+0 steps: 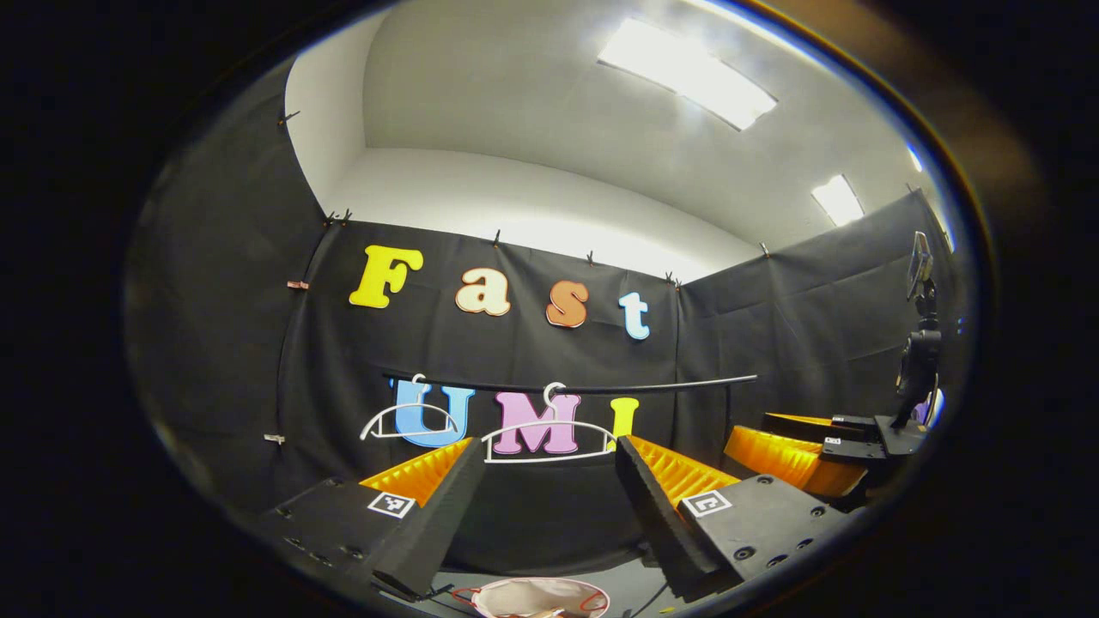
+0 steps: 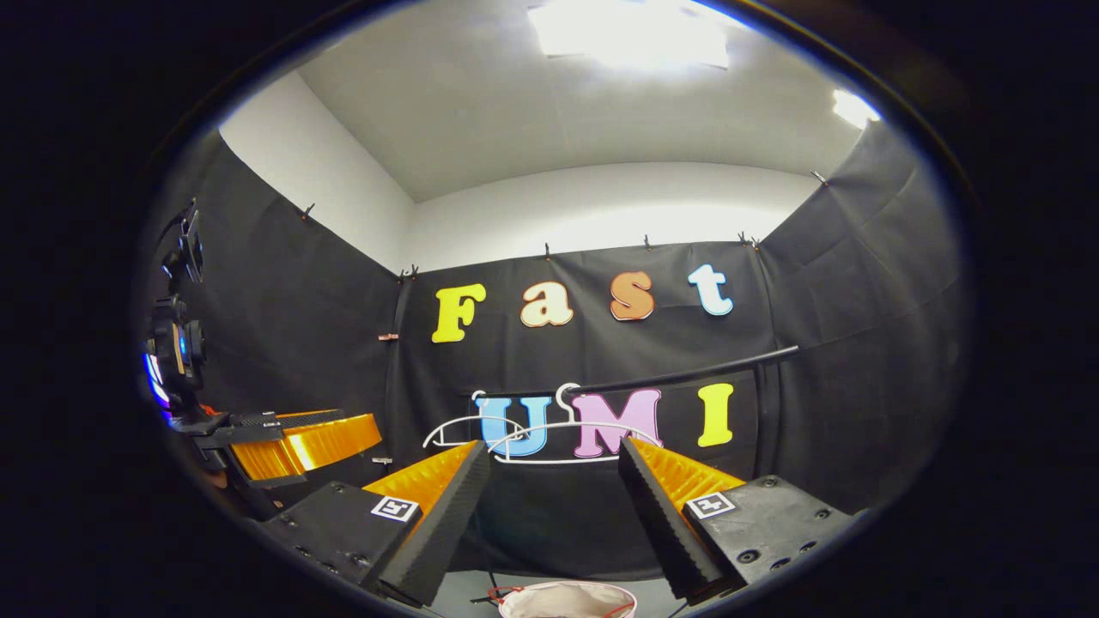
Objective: Grasp the clothes on the hanger with both hands and then place them into the laundry hamper below.
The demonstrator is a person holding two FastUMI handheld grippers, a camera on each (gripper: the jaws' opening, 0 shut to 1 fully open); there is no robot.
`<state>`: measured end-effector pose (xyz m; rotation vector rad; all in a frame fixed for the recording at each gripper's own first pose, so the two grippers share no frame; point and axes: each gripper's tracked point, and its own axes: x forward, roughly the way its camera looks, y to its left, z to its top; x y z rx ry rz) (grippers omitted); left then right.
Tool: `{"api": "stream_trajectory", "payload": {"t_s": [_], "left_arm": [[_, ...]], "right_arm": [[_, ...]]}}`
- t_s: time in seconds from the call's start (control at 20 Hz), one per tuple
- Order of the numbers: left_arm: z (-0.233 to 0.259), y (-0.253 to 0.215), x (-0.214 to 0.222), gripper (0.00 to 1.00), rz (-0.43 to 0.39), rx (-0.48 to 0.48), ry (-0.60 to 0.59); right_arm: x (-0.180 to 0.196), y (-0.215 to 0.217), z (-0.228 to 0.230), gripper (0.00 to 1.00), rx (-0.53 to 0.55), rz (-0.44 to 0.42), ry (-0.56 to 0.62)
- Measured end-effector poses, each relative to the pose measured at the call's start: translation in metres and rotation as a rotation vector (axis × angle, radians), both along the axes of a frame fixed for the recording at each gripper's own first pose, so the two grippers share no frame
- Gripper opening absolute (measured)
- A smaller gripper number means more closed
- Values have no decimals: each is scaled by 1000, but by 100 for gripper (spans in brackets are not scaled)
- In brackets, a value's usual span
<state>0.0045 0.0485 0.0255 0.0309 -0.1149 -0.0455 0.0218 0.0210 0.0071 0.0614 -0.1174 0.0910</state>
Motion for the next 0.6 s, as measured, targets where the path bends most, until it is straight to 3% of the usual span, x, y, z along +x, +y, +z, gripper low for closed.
{"api": "stream_trajectory", "payload": {"t_s": [0.6], "left_arm": [[-2,-8,-2,96,12,0,28]], "right_arm": [[13,21,-13,97,-76,72,27]]}}
